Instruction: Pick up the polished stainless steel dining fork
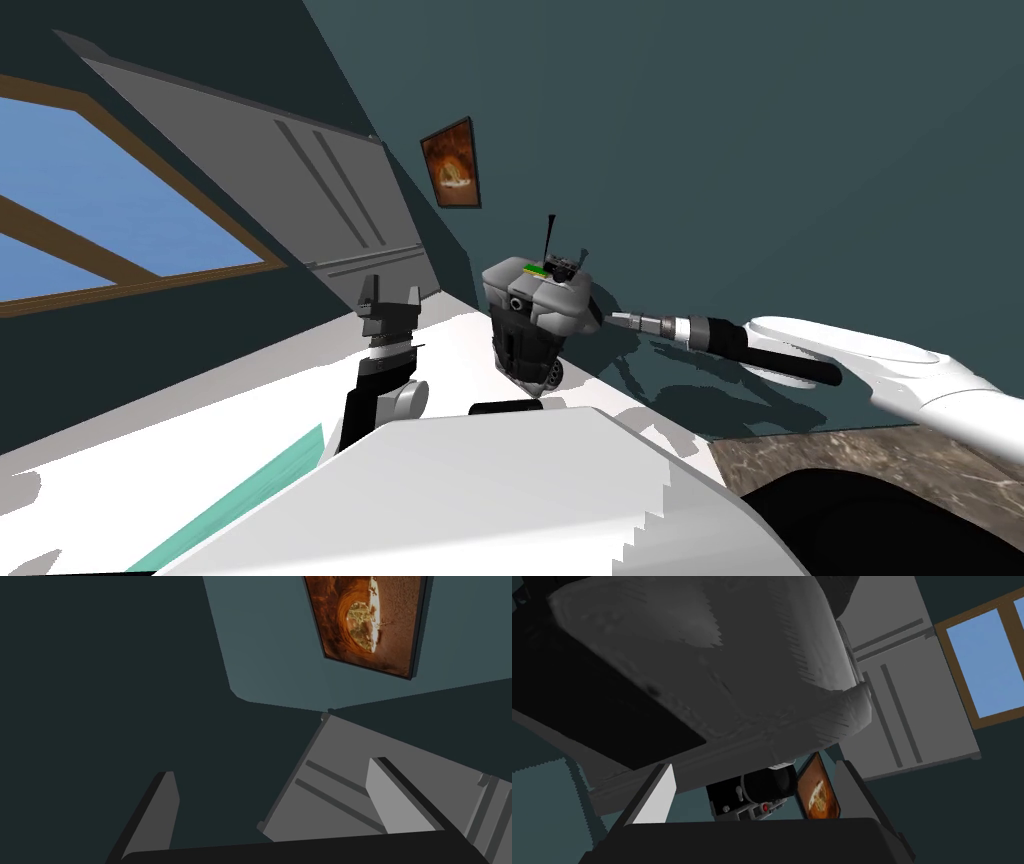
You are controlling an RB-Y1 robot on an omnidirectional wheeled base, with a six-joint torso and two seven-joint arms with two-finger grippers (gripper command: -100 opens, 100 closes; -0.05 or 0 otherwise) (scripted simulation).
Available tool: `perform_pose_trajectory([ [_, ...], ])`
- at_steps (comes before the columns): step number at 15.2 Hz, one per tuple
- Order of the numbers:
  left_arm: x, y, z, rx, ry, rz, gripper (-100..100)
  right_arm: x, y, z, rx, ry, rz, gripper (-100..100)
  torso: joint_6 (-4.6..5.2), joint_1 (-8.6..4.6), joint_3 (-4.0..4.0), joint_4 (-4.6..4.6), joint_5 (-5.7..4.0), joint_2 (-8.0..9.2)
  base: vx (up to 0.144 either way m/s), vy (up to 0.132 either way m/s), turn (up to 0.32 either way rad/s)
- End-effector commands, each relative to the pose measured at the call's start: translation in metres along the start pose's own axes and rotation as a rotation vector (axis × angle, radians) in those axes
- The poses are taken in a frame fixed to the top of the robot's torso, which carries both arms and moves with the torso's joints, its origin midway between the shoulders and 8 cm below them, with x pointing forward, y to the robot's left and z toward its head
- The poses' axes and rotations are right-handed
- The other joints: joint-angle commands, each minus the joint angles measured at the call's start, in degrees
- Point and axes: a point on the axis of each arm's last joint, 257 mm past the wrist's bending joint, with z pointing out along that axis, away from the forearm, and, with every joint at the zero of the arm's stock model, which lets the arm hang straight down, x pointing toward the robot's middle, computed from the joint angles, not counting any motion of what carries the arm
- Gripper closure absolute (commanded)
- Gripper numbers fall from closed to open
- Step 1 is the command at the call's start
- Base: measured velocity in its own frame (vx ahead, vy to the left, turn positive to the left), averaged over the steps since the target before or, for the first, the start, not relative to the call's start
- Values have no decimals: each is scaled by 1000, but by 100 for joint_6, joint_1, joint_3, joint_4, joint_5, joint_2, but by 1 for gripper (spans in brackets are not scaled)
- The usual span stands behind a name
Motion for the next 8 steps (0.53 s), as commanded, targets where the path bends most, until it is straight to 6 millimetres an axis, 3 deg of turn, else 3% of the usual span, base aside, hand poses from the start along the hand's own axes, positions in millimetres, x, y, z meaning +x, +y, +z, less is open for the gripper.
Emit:
perform_pose_trajectory([
  [1,0,0,0,0,0,0,0,-3,0,2,-1,27,-22,-100,0,0,0,0,0,0,12,17,0],
  [2,0,0,0,0,0,0,0,-7,-11,-4,26,55,-42,-100,0,-3,1,0,-1,2,24,30,-1],
  [8,0,0,0,0,0,0,0,-21,-14,2,34,152,-125,-100,0,2,0,0,0,0,20,32,-5],
])
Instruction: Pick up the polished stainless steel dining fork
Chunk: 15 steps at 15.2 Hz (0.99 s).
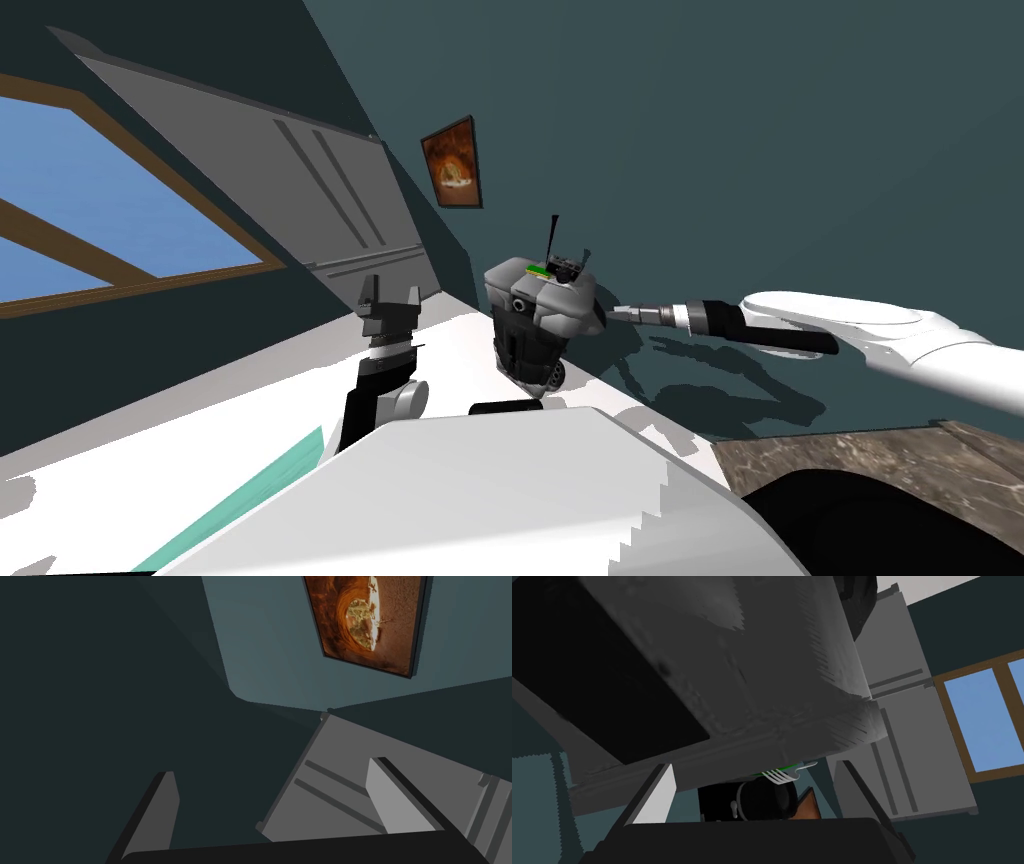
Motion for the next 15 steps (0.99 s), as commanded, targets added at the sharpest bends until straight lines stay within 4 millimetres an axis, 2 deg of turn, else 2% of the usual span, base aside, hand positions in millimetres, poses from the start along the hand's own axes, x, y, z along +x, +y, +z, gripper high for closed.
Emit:
perform_pose_trajectory([
  [1,0,0,0,0,0,0,0,-3,0,2,-1,22,-20,-100,0,0,0,0,0,0,14,17,2],
  [2,0,0,0,0,0,0,0,-8,-9,-2,22,51,-41,-100,1,-3,1,0,-1,2,18,29,1],
  [5,0,0,0,0,0,0,0,-13,-6,3,13,82,-71,-100,0,0,0,0,0,0,18,29,-5],
  [6,0,0,0,0,0,0,0,-19,-14,0,34,108,-92,-100,1,-3,1,0,-1,2,20,31,-1],
  [9,0,0,0,0,0,0,0,-24,-10,6,26,138,-123,-100,0,1,0,0,0,0,19,31,-5],
  [10,0,0,0,0,0,0,0,-30,-18,2,46,158,-138,-100,0,-2,1,0,-1,2,15,28,1],
  [13,0,0,0,0,0,0,0,-36,-13,10,36,191,-173,-100,0,2,0,0,0,1,15,31,-4],
  [14,0,0,0,0,0,0,0,-43,-19,8,53,216,-195,-100,0,-2,1,0,-1,2,22,26,-1],
  [15,0,0,0,0,0,0,0,-46,-17,12,48,230,-210,-100,0,-1,1,0,-1,0,23,31,-6],
])
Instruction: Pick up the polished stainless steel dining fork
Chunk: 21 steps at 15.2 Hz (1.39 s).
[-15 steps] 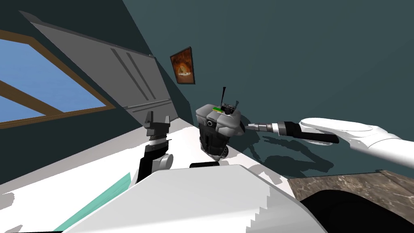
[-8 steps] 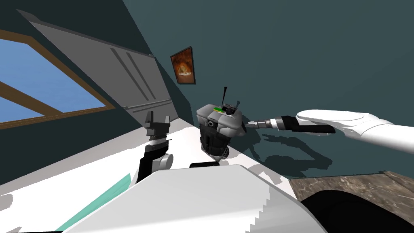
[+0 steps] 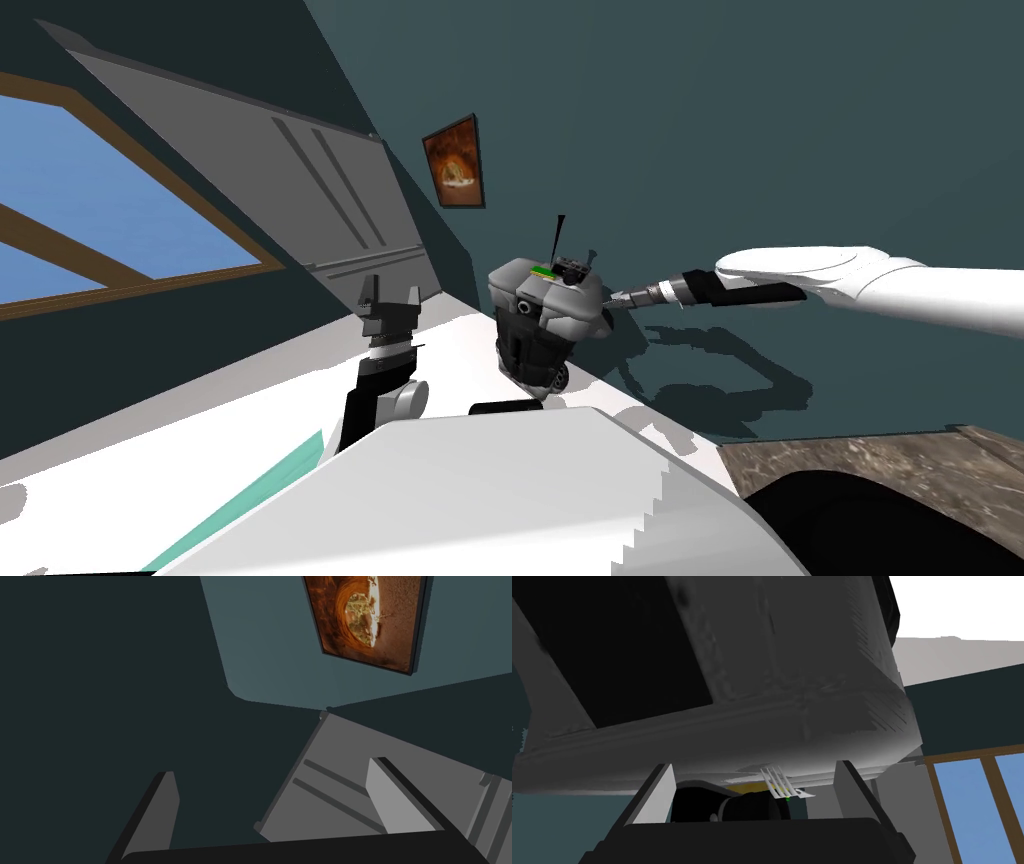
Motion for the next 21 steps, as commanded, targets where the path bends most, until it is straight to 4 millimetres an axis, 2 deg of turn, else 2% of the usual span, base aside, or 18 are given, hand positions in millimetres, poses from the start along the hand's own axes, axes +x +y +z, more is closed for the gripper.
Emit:
perform_pose_trajectory([
  [1,0,0,0,0,0,0,0,-7,2,4,-2,29,-31,-100,0,0,0,0,0,0,17,27,-3],
  [2,0,0,0,0,0,0,0,-13,-5,2,14,51,-48,-100,0,0,0,0,0,1,21,53,-1],
  [4,0,0,0,0,0,0,0,-19,-1,8,5,75,-78,-100,0,9,-1,0,2,-1,19,42,-5],
  [5,0,0,0,0,0,0,0,-26,-7,7,19,95,-96,-100,0,5,0,0,2,0,22,35,-2],
  [7,0,0,0,0,0,0,0,-32,-2,12,11,118,-124,-100,0,5,0,0,1,-1,20,34,-4],
  [8,0,0,0,0,0,0,0,-38,-7,12,24,135,-139,-100,0,3,0,0,1,0,20,36,-1],
  [16,0,0,0,0,0,0,0,-67,2,31,20,225,-249,-100,0,4,1,0,0,1,17,34,-3],
  [19,0,0,0,0,0,0,0,-83,3,40,28,266,-300,-100,0,4,1,0,0,3,14,37,-3],
  [21,0,0,0,0,0,0,0,-86,8,45,22,278,-317,-100,0,8,1,0,1,3,14,36,-12],
])
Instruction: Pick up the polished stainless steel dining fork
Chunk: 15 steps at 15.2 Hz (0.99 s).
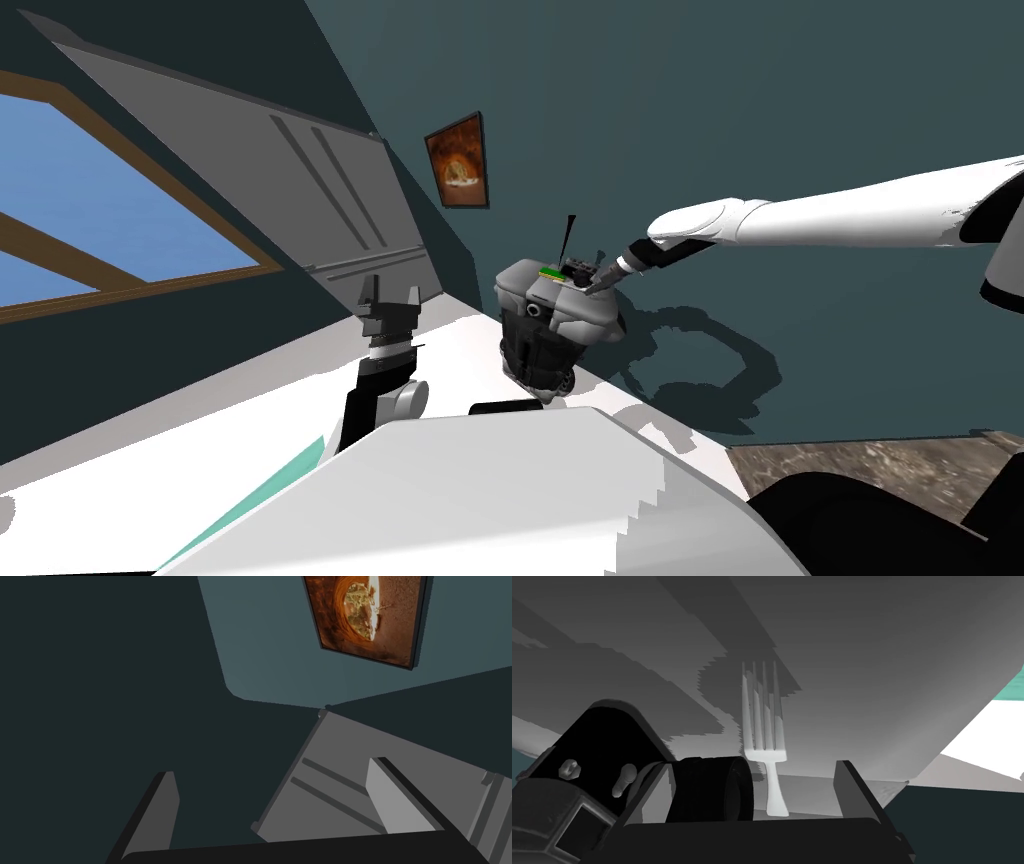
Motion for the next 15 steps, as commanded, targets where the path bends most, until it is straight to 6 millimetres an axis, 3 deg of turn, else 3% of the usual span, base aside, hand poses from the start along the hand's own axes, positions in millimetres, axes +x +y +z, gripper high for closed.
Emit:
perform_pose_trajectory([
  [1,0,0,0,0,0,0,0,-12,0,4,1,22,-31,-100,0,0,0,0,0,0,12,29,-7],
  [9,0,0,0,0,0,0,0,-46,7,20,-2,87,-128,-100,-23,31,-9,-4,9,-15,14,33,0],
  [13,0,0,0,0,0,0,0,-29,1,32,4,72,-102,-100,-22,19,-7,-3,5,-10,-1,4,37],
  [14,0,0,0,0,0,0,0,-33,3,29,0,76,-106,-100,-22,15,-6,-2,4,-8,-5,-5,17],
  [15,0,0,0,0,0,0,0,-32,2,30,2,74,-106,100,-21,14,-5,-1,4,-8,0,0,0],
])
